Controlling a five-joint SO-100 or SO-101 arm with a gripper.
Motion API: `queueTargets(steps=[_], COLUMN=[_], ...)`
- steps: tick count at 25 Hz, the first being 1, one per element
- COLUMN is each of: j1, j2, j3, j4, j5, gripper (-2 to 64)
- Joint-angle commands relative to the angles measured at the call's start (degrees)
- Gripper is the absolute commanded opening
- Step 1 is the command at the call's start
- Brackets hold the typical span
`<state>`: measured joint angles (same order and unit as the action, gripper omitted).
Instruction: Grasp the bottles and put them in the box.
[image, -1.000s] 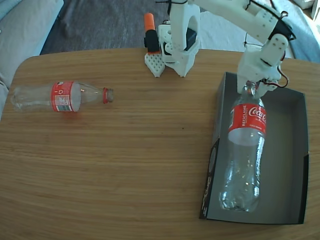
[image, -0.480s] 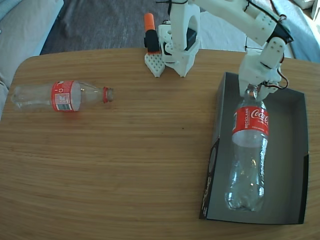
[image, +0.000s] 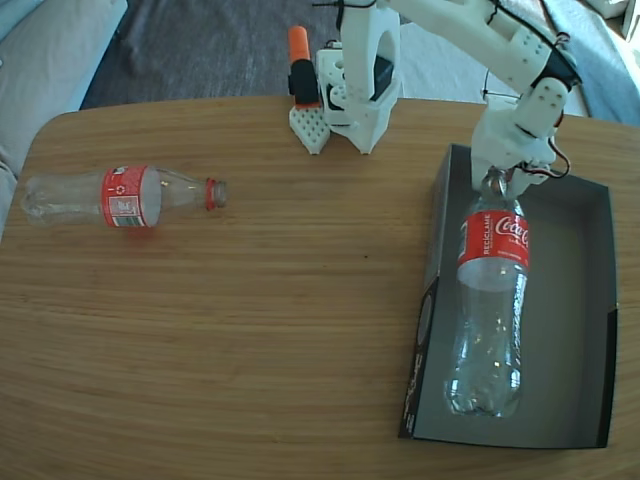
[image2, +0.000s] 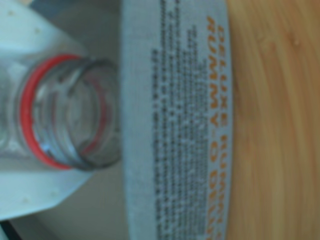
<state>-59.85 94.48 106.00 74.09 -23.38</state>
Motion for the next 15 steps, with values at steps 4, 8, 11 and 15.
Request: queueTargets(steps=[4, 8, 11, 15], j1=[0.4, 0.4, 0.4, 1.8], j2=[1.6, 1.6, 1.6, 1.6], j3=[-0.6, -0.6, -0.7, -1.7], j4=[-0.5, -0.4, -0.4, -0.4], j5=[0.3, 3.0, 3.6, 3.2], gripper=[9.6, 38.4, 39.3, 35.3])
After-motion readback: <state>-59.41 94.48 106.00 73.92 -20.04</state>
